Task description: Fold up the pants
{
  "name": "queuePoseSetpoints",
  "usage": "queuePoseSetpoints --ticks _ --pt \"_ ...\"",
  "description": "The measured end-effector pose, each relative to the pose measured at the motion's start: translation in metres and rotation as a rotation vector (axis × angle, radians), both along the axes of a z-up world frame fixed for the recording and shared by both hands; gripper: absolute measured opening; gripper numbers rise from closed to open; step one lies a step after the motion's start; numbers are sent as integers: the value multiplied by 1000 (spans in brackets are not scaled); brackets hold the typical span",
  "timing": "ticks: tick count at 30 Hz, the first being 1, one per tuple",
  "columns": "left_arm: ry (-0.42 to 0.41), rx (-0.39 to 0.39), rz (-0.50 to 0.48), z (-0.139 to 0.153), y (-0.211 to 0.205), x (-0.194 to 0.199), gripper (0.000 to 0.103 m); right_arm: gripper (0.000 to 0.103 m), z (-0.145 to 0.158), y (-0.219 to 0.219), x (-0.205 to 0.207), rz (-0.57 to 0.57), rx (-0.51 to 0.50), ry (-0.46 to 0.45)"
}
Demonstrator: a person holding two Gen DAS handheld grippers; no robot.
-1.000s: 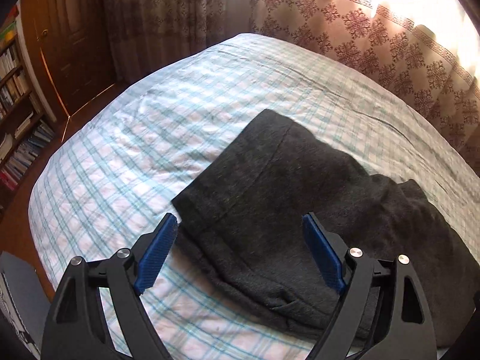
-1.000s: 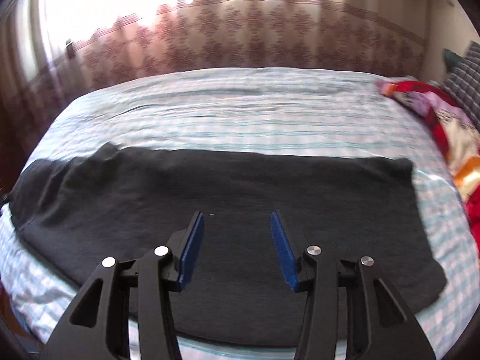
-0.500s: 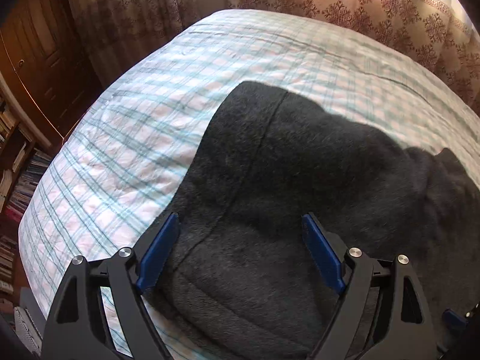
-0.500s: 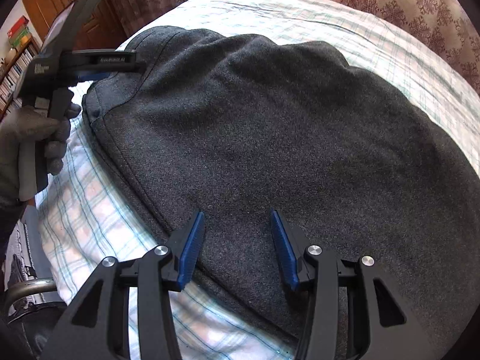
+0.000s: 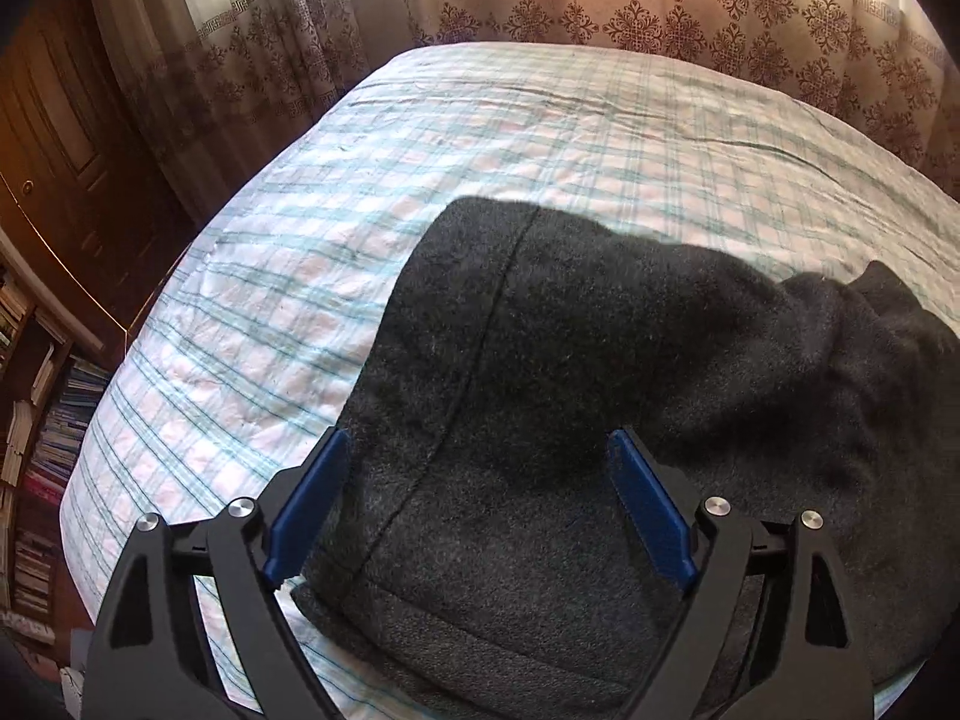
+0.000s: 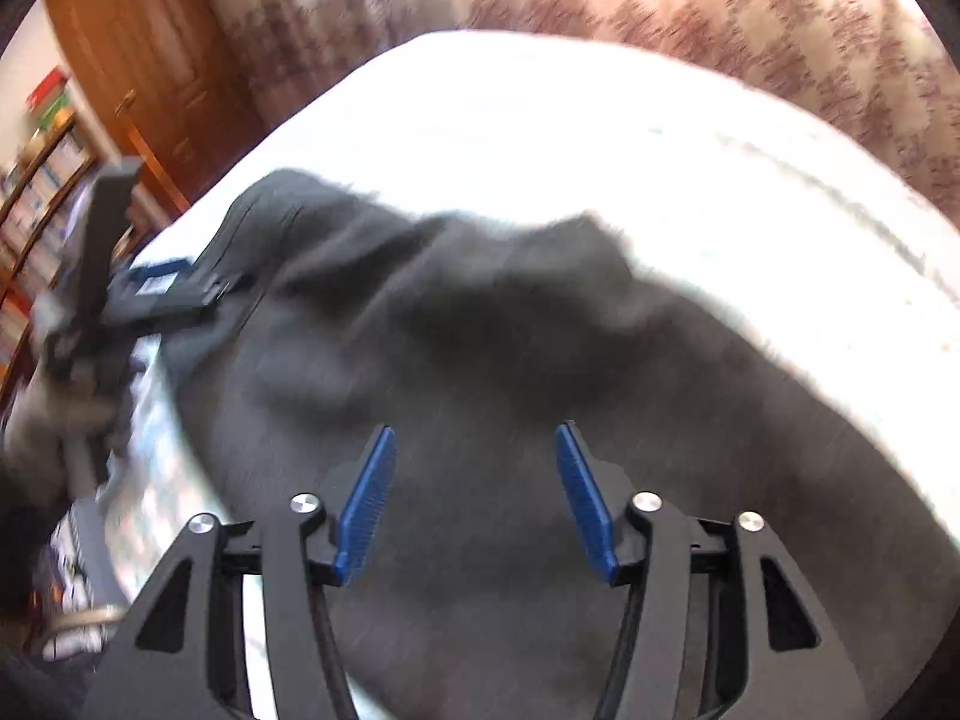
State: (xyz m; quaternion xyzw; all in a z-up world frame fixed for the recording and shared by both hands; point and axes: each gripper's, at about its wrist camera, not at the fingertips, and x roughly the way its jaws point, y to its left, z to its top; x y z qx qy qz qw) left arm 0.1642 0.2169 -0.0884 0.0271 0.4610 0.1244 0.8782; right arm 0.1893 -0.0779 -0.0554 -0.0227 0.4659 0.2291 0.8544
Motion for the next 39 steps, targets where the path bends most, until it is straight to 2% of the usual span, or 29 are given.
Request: queuePoseSetpoints --ticks 2,4,7,10,12,13,14,16,18,19,20,21,23,25,27,29,33,35,39 --pt "-34 -11 -9 14 -4 8 89 57 5 -6 30 -51 17 -13" --pt "-53 -60 -23 24 -7 21 89 59 1 -6 57 -89 55 14" --pt "-44 -147 -43 24 -14 49 89 64 -20 -7 95 -142 118 111" --pt "-23 -155 -29 10 -16 71 89 64 -47 -6 112 -124 194 241" --pt "-7 -131 -8 -1 -11 79 89 53 -58 2 108 -123 152 244" --pt "2 -126 5 -6 -6 83 89 44 -60 5 104 -123 141 236" --pt "13 -147 16 -13 1 84 91 30 -59 2 101 -134 149 220" --pt "28 -213 25 -26 15 83 93 17 -51 1 104 -142 149 178" --pt "25 -214 31 -32 16 79 95 9 -41 6 112 -167 40 80" --pt "21 -205 34 -33 15 79 96 0 -42 8 118 -210 -53 27" --pt "18 -200 39 -33 15 79 97 0 -48 6 126 -235 -97 17" --pt "18 -203 42 -33 16 79 98 0 -52 2 129 -237 -85 37" --pt "22 -217 45 -34 19 81 99 0 -48 -10 124 -233 -15 49" --pt "26 -221 47 -34 19 80 99 0 -32 -17 109 -231 24 8" --pt "26 -201 49 -28 15 80 99 11 -15 -23 88 -223 70 -27" --pt "12 -183 62 -17 11 75 99 63 -3 -20 62 -195 79 -61" --pt "-17 -136 43 -1 0 61 99 64 -7 2 7 -70 65 -7" --pt "-1 -104 46 -6 1 56 99 64 -21 19 -18 6 54 56" --pt "5 -130 54 -22 11 47 99 64 -59 44 -66 103 -44 172"
